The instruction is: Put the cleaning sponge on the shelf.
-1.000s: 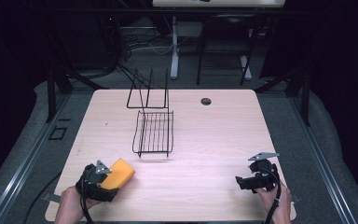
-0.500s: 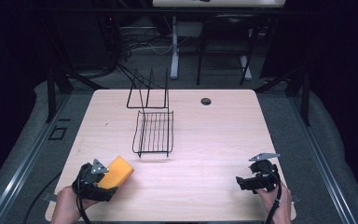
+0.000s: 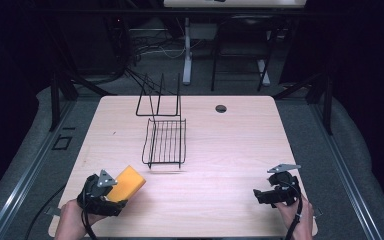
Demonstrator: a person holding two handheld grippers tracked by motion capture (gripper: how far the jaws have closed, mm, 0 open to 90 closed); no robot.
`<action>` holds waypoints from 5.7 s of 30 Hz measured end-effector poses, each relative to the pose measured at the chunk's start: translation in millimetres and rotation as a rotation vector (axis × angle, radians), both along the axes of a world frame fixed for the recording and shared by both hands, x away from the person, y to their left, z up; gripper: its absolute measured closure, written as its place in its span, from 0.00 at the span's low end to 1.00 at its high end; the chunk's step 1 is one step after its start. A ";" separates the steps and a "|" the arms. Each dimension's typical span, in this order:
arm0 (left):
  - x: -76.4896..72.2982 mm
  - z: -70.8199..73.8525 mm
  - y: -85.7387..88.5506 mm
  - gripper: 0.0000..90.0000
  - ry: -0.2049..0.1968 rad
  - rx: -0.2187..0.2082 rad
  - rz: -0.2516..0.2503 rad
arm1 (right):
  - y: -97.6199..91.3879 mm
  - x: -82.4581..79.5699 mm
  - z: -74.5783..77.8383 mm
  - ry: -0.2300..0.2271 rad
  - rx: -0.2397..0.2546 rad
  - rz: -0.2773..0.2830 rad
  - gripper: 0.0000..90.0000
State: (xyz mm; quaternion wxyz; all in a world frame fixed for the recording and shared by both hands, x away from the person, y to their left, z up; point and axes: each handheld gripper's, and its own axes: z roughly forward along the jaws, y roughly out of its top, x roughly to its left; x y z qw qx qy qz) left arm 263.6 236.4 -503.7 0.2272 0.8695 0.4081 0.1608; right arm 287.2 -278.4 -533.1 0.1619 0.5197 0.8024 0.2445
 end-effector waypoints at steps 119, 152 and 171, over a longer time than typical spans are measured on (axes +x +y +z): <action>129.5 30.2 -50.2 0.26 -0.084 0.014 -0.365 | -2.3 2.2 0.7 0.001 0.010 0.006 0.08; 161.8 8.8 -67.3 0.25 -0.074 0.061 -0.506 | -1.5 3.2 -0.9 0.007 0.005 0.012 0.08; 177.3 -3.6 -70.0 0.25 -0.061 0.068 -0.507 | -0.8 3.3 -0.7 0.002 0.002 0.014 0.08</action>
